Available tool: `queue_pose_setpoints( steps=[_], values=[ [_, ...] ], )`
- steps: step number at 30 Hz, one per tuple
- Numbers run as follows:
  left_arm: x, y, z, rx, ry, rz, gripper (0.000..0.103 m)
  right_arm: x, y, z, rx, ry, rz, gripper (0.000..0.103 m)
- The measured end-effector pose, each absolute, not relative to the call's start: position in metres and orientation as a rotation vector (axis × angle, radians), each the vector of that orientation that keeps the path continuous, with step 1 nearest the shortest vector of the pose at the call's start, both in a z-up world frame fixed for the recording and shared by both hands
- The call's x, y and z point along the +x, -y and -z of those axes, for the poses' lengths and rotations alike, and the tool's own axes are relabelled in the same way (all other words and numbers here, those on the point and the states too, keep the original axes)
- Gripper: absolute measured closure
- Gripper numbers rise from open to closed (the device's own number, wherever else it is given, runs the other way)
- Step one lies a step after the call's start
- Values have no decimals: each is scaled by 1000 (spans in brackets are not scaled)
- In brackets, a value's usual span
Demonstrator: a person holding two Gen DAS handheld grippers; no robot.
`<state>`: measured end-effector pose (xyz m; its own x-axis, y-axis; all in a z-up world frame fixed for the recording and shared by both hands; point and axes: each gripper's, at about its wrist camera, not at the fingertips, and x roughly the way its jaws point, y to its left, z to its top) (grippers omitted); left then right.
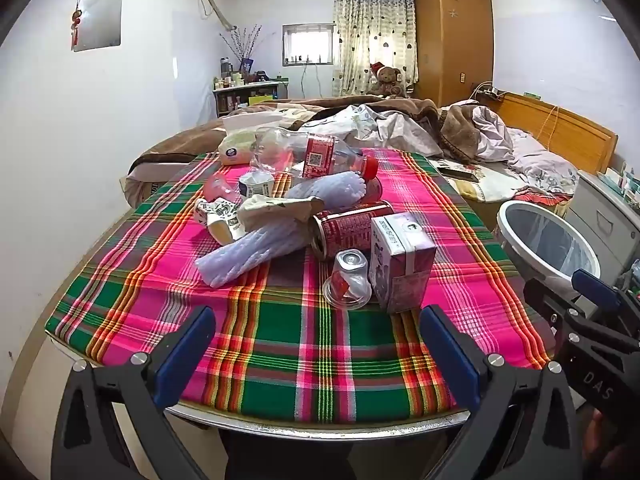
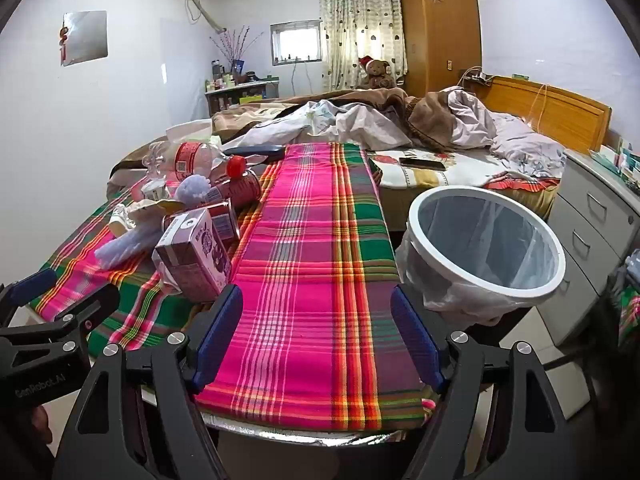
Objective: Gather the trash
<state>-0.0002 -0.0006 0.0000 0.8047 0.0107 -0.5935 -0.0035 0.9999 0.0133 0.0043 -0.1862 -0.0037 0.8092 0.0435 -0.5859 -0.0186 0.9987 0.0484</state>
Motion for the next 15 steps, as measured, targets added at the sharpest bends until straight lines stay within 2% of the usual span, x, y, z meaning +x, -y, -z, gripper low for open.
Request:
queue_pose_setpoints(
  steps=[15],
  values=[
    [-3,-4,-5,3,-631,-29,0,5,185,0,40,-616,-34,25]
  ],
)
